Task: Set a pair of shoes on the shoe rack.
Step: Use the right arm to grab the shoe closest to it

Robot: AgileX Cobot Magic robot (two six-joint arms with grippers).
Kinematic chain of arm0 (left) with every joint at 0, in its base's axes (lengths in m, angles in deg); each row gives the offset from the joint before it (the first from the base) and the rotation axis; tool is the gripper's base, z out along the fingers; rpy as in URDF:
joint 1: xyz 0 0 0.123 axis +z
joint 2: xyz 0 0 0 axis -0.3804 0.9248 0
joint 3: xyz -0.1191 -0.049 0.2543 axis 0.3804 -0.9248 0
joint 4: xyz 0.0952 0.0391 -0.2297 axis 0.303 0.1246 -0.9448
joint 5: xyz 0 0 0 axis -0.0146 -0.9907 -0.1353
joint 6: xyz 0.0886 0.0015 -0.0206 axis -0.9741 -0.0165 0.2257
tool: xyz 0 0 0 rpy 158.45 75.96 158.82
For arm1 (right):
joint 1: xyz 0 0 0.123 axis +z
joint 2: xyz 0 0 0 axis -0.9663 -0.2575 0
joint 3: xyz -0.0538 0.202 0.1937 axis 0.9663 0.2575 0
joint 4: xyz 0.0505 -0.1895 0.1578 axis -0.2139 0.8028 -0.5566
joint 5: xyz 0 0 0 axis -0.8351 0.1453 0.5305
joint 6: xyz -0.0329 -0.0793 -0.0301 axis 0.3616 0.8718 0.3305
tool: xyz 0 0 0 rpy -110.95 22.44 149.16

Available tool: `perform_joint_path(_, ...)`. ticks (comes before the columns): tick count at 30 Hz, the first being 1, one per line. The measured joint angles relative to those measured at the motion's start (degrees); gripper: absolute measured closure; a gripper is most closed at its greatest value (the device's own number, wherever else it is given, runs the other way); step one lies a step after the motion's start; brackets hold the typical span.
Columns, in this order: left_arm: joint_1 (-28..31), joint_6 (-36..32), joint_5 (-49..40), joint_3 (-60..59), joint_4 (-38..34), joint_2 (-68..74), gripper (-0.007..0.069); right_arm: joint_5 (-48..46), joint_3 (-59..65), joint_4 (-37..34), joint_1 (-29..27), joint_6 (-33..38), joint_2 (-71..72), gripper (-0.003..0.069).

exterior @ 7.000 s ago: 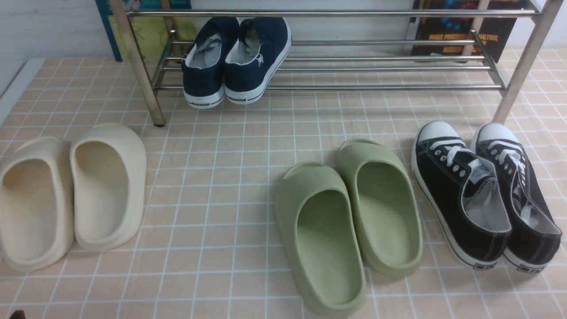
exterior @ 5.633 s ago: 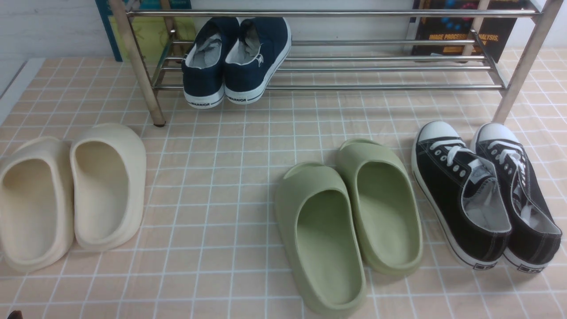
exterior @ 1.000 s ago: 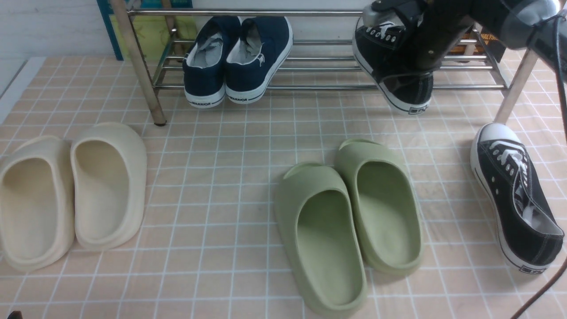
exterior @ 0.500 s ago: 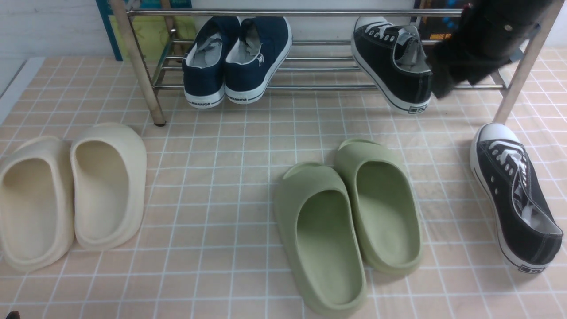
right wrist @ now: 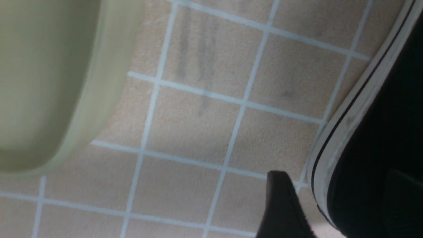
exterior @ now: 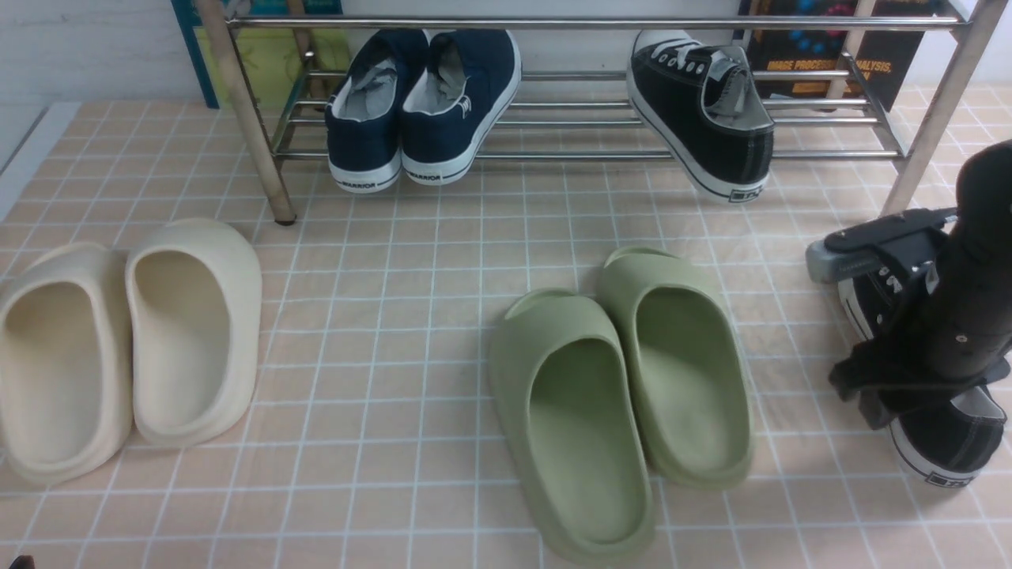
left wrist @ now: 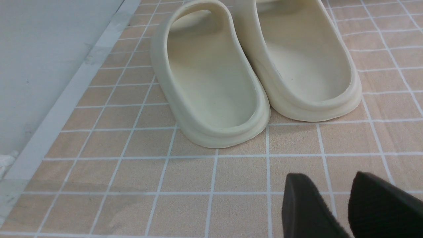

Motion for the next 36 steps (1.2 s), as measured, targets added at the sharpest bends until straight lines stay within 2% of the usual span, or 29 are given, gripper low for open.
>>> perform_joint_path(4, 0.00, 0.00, 0.00, 0.00, 0.07, 0.00, 0.0386, 2.18, 0.19, 2.05, 0.00, -3.25, -1.60, 0.0251)
perform_joint_path(8, 0.00, 0.00, 0.00, 0.00, 0.19, 0.00, 0.0386, 0.46, -0.23, 2.42, 0.00, -3.75, -1.65, 0.0252)
perform_joint_path(14, 0.00, 0.00, 0.00, 0.00, 0.21, 0.00, 0.0386, -5.04, -0.23, 3.01, 0.00, -3.15, 6.35, 0.0254)
perform_joint_path(21, 0.00, 0.00, 0.00, 0.00, 0.26, 0.00, 0.0386, -6.39, -0.16, 3.70, 0.00, -3.01, 12.56, 0.0254)
perform_joint_path(32, 0.00, 0.00, 0.00, 0.00, 0.26, 0.00, 0.0386, -2.87, -0.12, 3.03, 0.00, -3.01, 0.35, 0.0258)
perform_joint_path(36, 0.00, 0.00, 0.00, 0.00, 0.34, 0.00, 0.0386, -0.54, -0.12, 3.08, 0.00, -3.01, -3.87, 0.0309)
